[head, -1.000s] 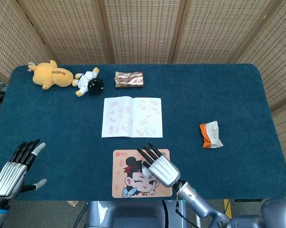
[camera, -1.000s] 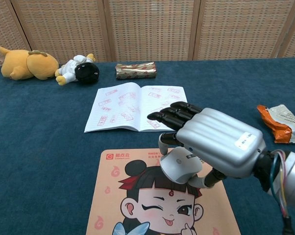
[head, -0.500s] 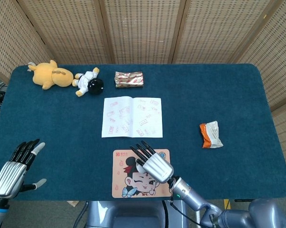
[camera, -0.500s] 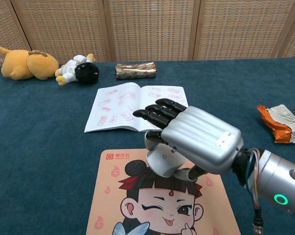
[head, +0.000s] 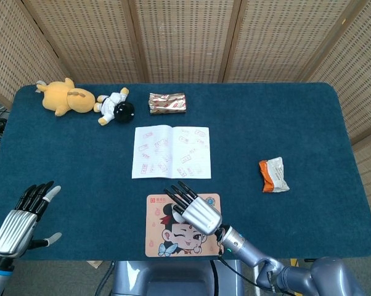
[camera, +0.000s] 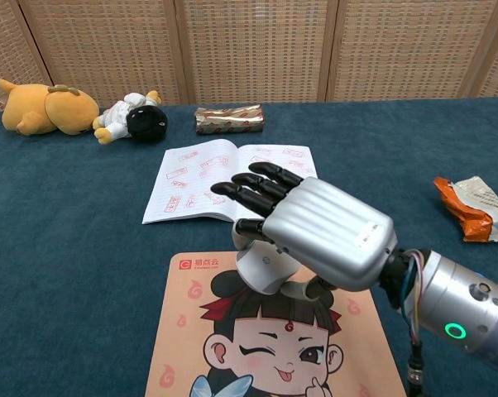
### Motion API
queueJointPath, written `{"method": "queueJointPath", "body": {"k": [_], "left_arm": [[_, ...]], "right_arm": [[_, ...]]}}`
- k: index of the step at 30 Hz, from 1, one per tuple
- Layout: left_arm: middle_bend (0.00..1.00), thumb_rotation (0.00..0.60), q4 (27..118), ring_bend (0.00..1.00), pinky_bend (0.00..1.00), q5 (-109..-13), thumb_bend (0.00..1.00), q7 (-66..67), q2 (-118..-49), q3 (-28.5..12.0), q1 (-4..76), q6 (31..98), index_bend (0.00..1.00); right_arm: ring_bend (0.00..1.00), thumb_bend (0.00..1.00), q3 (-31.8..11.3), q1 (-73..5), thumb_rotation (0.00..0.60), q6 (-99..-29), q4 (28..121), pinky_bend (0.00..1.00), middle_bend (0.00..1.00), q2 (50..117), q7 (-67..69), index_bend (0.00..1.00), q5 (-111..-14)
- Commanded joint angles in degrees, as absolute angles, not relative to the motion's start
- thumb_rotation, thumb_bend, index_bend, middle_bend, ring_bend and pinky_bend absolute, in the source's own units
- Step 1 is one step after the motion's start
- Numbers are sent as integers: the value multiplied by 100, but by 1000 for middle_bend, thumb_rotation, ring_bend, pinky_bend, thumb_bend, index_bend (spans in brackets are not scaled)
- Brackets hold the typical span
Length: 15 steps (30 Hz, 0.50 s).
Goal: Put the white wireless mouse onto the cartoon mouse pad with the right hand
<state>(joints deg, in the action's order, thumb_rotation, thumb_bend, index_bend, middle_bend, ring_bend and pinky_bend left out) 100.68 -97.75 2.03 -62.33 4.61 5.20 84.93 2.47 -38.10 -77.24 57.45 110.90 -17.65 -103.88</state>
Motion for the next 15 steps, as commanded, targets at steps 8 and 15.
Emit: {"method": "queueJointPath", "body": {"k": [8, 15], "left_arm": [[0, 600, 10068, 0, 0, -9774, 60, 224, -6246, 465, 520, 8481, 0], [0, 600, 10065, 0, 0, -9787, 61, 241, -6256, 473, 519, 8476, 0]], "right_arm": [[0, 218, 319, -3819, 600, -7793, 5320, 0, 36, 11294, -1588, 528, -10529], [0, 169, 317, -3815, 600, -7739, 5181, 0, 3, 11341, -1679, 524, -10531]]}}
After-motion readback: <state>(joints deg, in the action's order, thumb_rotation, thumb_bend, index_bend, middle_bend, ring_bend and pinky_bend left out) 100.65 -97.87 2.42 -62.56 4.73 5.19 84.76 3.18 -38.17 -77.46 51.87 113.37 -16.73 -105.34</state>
